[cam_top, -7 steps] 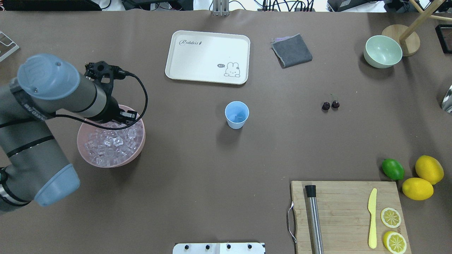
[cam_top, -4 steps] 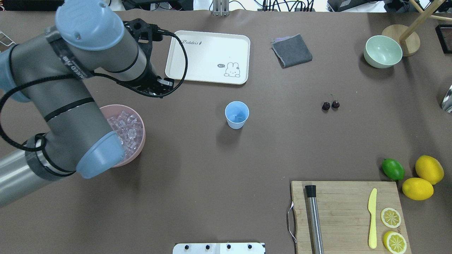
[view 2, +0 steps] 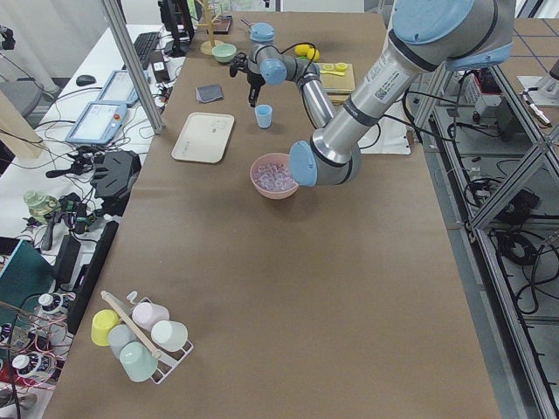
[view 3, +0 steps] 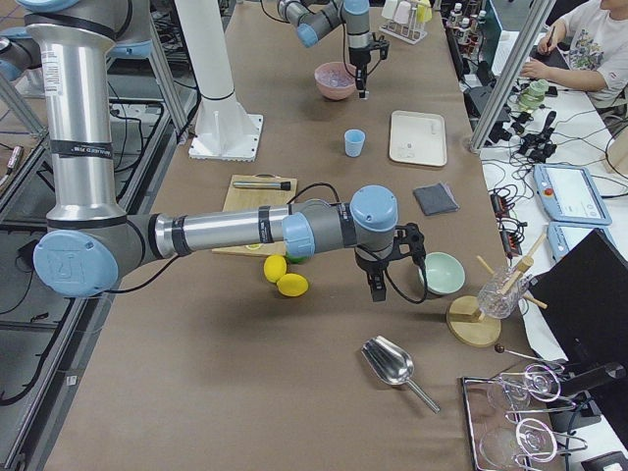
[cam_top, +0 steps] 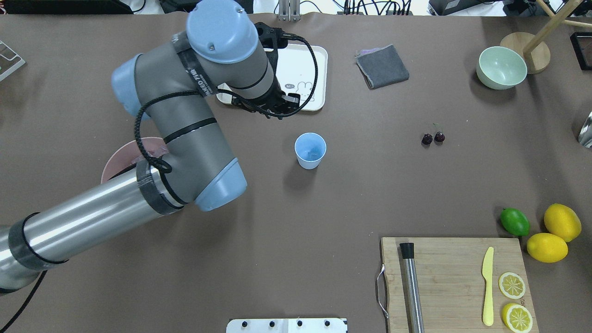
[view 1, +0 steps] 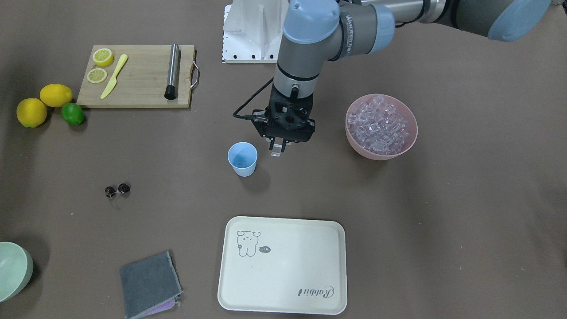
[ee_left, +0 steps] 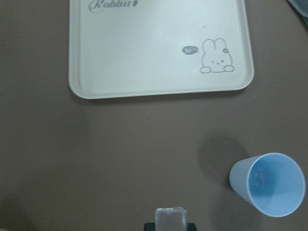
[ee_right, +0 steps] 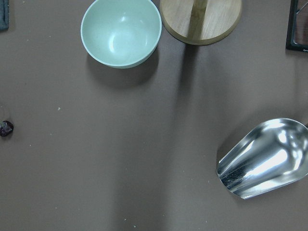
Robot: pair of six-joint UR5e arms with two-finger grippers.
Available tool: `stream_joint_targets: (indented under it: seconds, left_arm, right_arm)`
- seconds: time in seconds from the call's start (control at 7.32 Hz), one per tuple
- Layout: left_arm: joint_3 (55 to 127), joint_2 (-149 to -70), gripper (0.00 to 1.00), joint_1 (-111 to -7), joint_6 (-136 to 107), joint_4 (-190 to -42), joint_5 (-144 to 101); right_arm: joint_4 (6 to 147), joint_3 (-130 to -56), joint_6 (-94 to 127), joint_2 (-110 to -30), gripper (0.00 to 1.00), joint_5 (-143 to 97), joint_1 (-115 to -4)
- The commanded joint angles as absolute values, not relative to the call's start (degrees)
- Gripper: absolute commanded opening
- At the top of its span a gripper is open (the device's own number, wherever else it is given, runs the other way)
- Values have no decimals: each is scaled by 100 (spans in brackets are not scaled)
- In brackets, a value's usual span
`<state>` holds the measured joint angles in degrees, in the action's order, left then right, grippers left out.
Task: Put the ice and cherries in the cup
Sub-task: 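Carry the second ice cube with the left gripper into the blue cup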
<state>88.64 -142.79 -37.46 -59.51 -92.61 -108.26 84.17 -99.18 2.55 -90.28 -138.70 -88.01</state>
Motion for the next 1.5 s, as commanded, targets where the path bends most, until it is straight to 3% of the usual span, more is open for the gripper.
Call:
stream_joint_targets:
  seconds: [0.0, 0.96, 1.09, 1.23, 1.37]
  left_arm:
    - [8482, -14686, 0, -3551, -6126, -9369, -10530]
    - [7928, -14528, 0, -2980, -6126, -10037, -9861]
    - [7919, -14528, 28, -2979, -6143, -10037, -9861]
    - [7910, -14528, 74, -2979, -6152, -10046, -9809]
    - [7910, -14511, 97, -2979, -6144, -10046, -9756]
  right_arm:
    - [8420, -9879, 211, -9123, 100, -13948, -8798]
    - [8420, -9844, 272, -9123, 100, -13931, -8789]
    - [8420, -9844, 272, -9140, 100, -13922, -8789]
    - [8429, -9800, 272, -9132, 100, -13922, -8789]
    - [8429, -9800, 281, -9114, 100, -13931, -8789]
